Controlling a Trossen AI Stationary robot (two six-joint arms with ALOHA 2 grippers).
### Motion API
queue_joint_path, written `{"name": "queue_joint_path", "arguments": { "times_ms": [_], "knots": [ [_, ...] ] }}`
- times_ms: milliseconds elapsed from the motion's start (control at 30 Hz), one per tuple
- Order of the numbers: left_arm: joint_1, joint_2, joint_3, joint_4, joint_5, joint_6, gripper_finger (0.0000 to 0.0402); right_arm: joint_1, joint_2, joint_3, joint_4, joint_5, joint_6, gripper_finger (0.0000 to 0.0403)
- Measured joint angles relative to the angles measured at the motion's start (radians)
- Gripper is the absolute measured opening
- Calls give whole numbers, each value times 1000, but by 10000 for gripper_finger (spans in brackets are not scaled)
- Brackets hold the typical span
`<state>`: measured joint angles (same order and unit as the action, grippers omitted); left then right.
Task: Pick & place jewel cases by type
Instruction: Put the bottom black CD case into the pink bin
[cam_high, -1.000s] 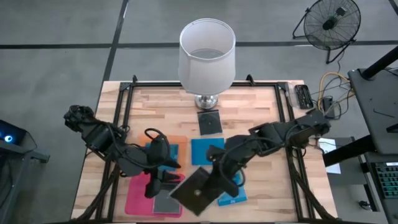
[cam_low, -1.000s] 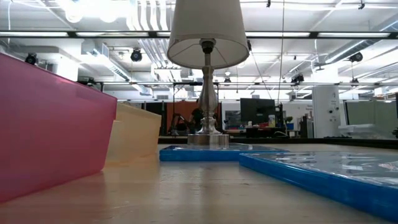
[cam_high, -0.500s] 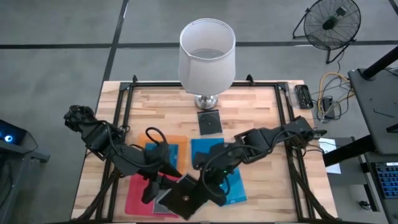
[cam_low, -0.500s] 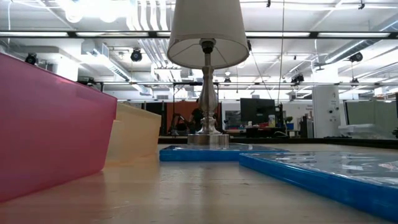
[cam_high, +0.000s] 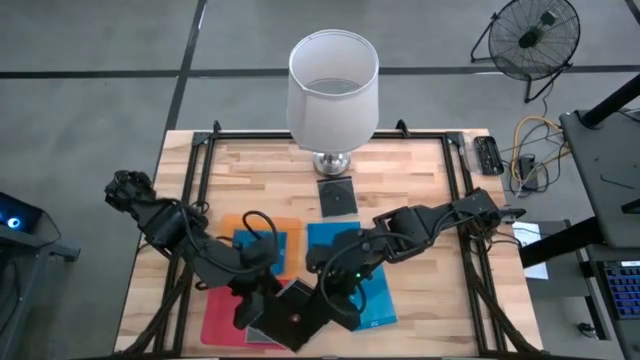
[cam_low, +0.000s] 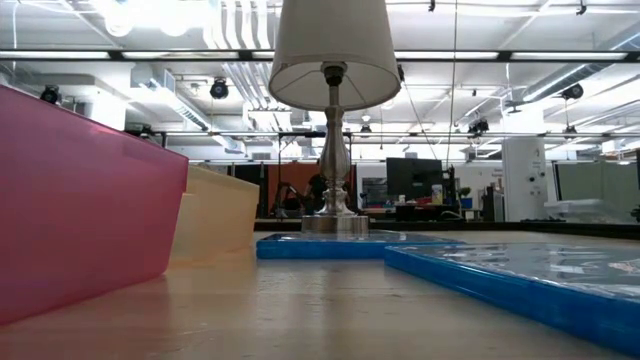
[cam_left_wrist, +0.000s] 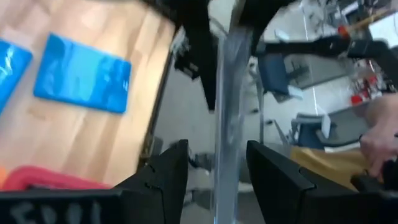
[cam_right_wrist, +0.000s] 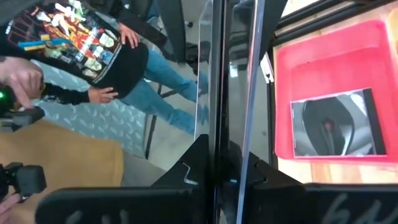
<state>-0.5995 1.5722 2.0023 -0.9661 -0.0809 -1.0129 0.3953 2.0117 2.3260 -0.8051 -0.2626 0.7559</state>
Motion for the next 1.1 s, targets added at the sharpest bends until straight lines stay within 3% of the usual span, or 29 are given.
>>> {"name": "queue_joint_path", "arguments": {
  "times_ms": [367,667,1100],
  "knots": [
    [-11,0,-47,16,103,4,147,-1,0,0,-8,-8,-1,17],
    [-24,-1,-60,15,113,16,143,-1,0,0,-8,-9,-1,17],
    [-24,-2,-60,16,116,15,48,-1,-1,-1,-8,-33,-4,17]
  ]
}}
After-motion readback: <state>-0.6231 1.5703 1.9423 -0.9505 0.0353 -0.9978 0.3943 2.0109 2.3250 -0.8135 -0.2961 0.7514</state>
